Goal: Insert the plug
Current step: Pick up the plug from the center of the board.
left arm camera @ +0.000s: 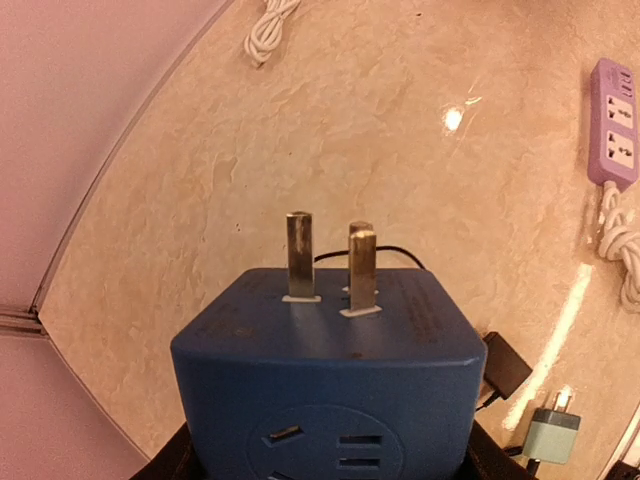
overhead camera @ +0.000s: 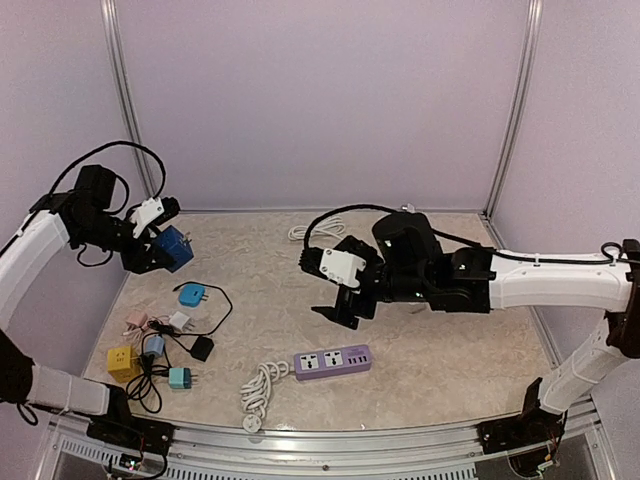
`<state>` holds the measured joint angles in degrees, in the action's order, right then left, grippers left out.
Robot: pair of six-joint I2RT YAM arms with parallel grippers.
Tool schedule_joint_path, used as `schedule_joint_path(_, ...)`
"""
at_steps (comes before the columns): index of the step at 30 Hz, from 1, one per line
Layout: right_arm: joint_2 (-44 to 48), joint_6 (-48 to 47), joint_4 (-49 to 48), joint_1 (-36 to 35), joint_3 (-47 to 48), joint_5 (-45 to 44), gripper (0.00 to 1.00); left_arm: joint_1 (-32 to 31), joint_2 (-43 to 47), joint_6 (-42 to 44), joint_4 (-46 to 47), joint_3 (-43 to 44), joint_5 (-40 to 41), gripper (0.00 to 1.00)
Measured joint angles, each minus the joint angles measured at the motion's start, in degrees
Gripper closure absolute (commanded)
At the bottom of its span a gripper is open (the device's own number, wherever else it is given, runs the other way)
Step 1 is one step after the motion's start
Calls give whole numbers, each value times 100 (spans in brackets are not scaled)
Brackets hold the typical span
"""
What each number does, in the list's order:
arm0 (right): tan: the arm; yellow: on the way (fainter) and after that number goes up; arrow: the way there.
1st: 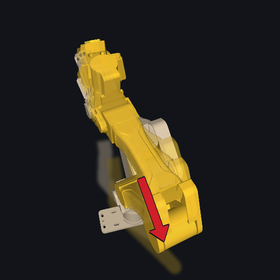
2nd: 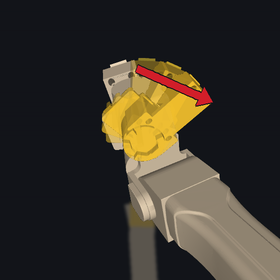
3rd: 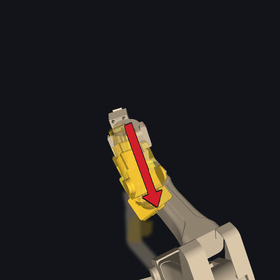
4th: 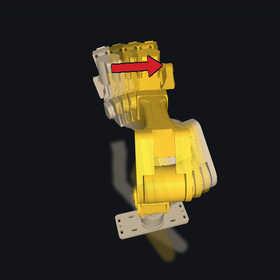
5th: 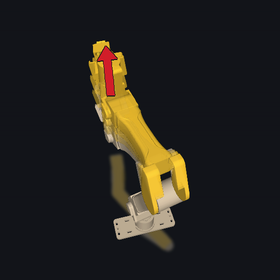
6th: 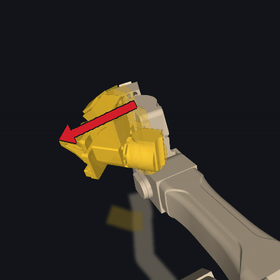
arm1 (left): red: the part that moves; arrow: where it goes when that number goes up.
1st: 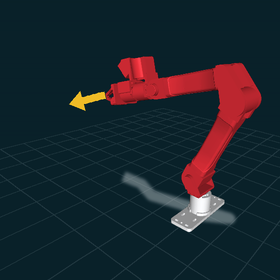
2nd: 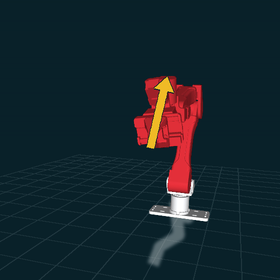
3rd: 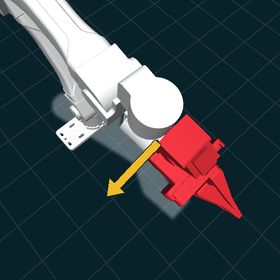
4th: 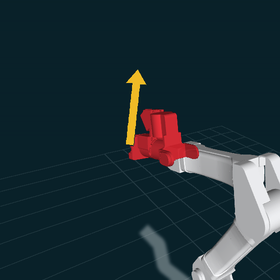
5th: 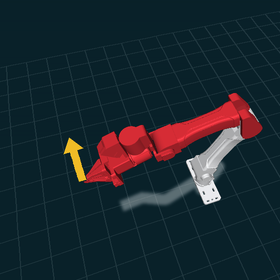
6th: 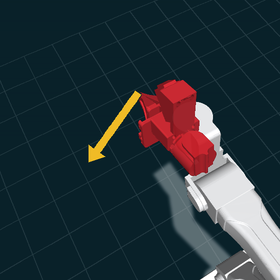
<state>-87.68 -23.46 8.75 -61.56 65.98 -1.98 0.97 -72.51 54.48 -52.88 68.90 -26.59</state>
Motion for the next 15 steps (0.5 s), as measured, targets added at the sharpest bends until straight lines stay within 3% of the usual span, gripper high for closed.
schedule_joint_path(4,710,-1099,-903,-354,-754,-155,0,-750,680,-422,-435,92,-31,100)
schedule_joint_path(8,837,-2702,-1707,-872,-1268,-258,0,-1600,988,-522,-1058,332,-114,100)
schedule_joint_path(15,413,-4651,-2573,-1239,-1003,-431,0,-2503,1080,-402,-1919,636,-433,100)
